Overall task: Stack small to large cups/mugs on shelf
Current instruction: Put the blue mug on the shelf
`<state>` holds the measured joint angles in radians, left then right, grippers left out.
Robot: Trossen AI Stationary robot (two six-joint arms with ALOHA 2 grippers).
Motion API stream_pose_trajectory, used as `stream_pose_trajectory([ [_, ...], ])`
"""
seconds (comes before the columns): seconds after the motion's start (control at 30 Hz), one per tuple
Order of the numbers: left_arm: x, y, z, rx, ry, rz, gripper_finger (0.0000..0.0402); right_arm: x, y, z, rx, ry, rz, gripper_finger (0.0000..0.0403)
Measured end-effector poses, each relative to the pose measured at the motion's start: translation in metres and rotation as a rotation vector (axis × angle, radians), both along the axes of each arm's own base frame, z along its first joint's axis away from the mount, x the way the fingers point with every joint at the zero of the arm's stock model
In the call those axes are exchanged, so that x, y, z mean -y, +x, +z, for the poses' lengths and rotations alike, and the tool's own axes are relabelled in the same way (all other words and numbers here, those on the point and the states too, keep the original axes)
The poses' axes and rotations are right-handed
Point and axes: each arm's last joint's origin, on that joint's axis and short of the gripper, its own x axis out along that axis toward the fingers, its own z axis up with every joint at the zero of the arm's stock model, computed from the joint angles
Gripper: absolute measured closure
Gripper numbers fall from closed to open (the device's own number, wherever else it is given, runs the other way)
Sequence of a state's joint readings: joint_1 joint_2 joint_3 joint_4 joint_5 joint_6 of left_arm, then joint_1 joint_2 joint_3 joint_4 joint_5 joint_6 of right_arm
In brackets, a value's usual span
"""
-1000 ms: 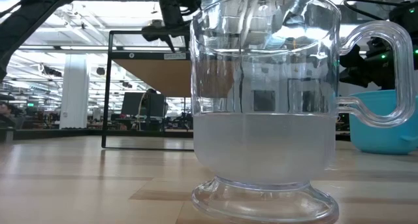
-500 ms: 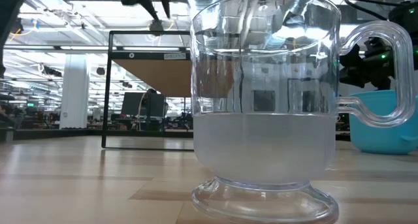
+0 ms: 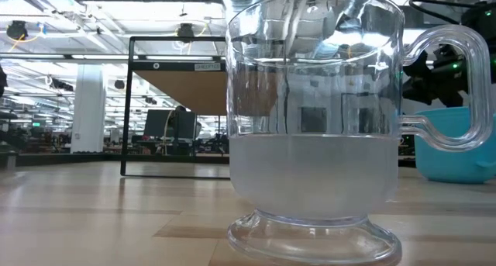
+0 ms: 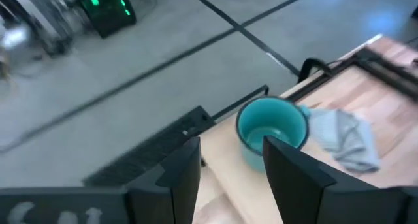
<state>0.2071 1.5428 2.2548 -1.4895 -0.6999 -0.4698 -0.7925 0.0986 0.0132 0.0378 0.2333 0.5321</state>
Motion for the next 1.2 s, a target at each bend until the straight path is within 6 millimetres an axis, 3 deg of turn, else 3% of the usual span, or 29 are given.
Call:
stream_pose_trajectory([
  [0.23, 0.016, -0.016, -0.024, -0.012, 0.019, -0.008, 0.0264, -0.002, 0.003, 0.011, 0.049, -0.098, 0.131, 0.037],
  [0.37, 0.023, -0.026, -0.049, 0.07, 0.016, -0.042, 0.0285, -0.005, 0.004, 0.022, 0.073, -0.227, 0.232, 0.037],
  [0.63, 0.032, -0.049, -0.109, 0.232, 0.078, -0.119, 0.031, -0.016, 0.003, 0.058, 0.028, -0.326, 0.445, 0.037],
  [0.93, 0.035, -0.057, -0.177, 0.361, 0.092, -0.201, 0.0311, -0.037, -0.008, 0.109, -0.118, -0.306, 0.591, 0.037],
  [1.2, 0.036, -0.054, -0.227, 0.397, 0.092, -0.207, 0.0311, -0.047, -0.004, 0.125, -0.271, -0.18, 0.777, 0.0369],
])
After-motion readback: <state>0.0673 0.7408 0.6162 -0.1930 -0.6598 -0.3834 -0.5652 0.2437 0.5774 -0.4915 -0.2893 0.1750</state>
